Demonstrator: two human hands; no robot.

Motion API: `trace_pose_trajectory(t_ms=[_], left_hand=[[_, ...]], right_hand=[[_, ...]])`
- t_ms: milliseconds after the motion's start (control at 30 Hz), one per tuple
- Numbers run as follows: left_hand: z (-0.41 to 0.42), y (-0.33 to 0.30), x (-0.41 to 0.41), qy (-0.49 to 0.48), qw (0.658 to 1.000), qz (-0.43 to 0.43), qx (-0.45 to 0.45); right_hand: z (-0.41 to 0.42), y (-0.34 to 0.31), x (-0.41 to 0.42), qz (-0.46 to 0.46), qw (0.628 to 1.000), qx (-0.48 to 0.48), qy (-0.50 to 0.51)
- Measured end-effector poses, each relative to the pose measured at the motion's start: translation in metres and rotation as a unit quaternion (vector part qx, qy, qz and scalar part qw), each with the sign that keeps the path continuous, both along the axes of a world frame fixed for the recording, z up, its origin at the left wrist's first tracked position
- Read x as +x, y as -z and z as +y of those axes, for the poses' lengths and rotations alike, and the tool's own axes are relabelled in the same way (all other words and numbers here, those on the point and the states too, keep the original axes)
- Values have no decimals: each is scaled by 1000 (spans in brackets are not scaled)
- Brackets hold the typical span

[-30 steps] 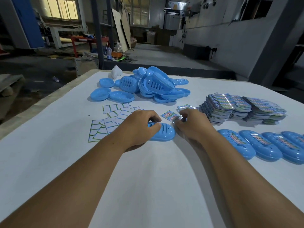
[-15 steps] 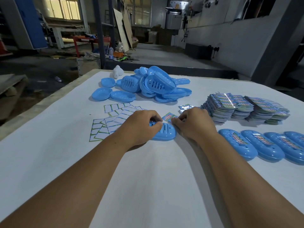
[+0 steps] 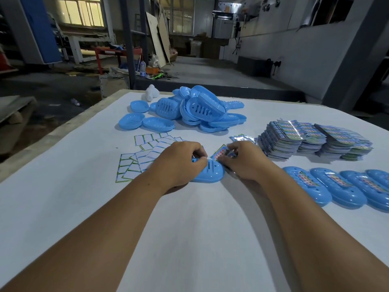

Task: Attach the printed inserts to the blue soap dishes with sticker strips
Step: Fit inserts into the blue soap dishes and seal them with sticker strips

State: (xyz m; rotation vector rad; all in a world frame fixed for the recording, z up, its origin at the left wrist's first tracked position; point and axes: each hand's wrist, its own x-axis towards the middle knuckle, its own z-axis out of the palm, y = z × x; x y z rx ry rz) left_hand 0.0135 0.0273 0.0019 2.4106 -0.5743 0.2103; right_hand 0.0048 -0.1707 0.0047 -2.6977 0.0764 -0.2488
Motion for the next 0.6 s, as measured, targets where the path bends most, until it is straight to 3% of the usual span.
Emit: trace_pose_trajectory(t_ms=[133,233,367,600], left_hand=[[0,2,2,-10,1000,-9,-20],[-2,1,4,-33,996,-15,-78],[-5,-5,4,-43,974,34,-221],[-10,-9,-4,25,947,115,-298]], right_hand=[[-2,-6,0,-84,989,117,32],[2,-18,-4,-161,949,270,12],[10,-29,-13,-127,875,466,-28],[15,-30,-11,-75,803,591,-36]])
